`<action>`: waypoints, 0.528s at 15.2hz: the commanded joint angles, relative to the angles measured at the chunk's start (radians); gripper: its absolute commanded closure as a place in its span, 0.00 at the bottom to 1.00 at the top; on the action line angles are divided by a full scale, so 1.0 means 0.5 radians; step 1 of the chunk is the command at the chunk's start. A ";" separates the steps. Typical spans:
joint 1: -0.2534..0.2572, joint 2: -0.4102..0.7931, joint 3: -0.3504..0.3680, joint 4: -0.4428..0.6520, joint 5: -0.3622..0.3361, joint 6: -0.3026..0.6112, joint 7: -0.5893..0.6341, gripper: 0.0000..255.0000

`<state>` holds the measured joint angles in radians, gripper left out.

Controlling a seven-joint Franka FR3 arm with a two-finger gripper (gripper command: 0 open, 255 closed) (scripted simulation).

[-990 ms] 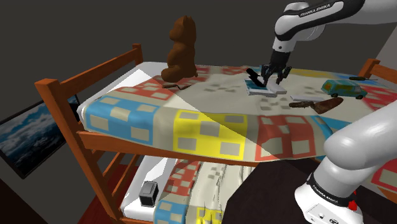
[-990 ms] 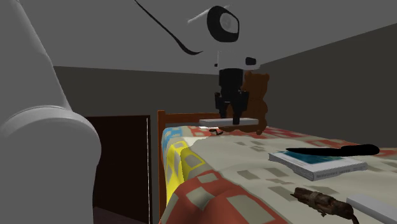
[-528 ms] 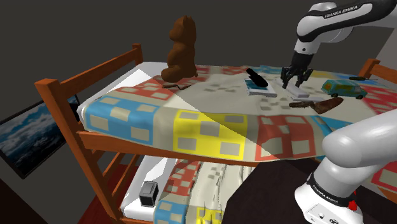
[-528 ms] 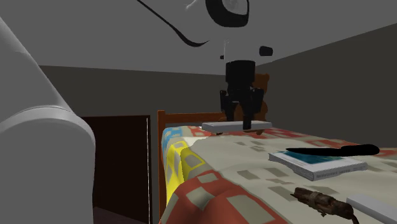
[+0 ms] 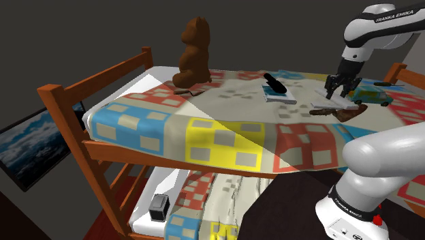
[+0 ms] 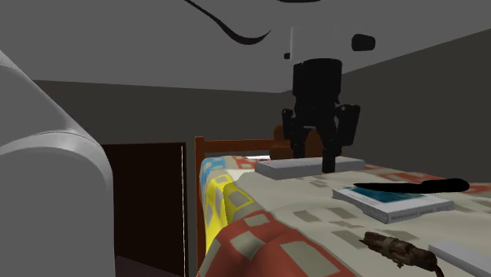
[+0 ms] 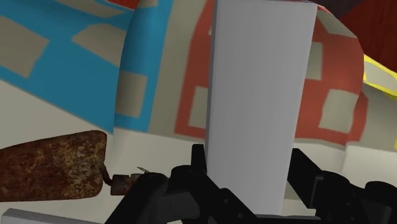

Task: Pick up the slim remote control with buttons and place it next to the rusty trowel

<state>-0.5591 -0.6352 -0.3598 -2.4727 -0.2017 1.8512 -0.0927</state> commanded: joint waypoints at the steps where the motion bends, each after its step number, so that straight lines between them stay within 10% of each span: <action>1: -0.019 -0.014 -0.028 -0.050 -0.024 0.039 -0.027 1.00; 8: -0.027 0.031 -0.069 -0.207 -0.051 0.241 -0.027 1.00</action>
<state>-0.5721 -0.6231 -0.3918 -2.5656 -0.2256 1.9565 -0.1067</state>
